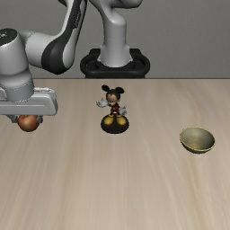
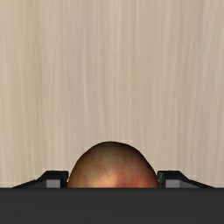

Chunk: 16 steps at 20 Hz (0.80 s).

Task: Pick up the apple and put it on the bowl

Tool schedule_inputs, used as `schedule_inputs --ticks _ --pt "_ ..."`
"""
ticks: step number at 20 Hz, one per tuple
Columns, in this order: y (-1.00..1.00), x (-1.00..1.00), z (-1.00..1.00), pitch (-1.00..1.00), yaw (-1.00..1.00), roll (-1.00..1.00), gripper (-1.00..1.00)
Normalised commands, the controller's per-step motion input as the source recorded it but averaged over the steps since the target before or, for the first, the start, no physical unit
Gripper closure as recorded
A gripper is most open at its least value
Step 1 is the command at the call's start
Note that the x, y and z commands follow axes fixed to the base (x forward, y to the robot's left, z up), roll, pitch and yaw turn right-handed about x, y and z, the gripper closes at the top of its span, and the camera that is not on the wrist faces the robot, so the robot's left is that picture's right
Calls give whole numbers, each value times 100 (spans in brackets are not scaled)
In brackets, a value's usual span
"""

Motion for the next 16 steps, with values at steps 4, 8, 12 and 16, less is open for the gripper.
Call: schedule_inputs --ticks 4,8,12,16 --pt "100 0 0 0 0 0 100" --pt "100 0 0 0 0 0 100" --pt "100 0 0 0 0 0 100" --pt "100 0 0 0 0 0 100"
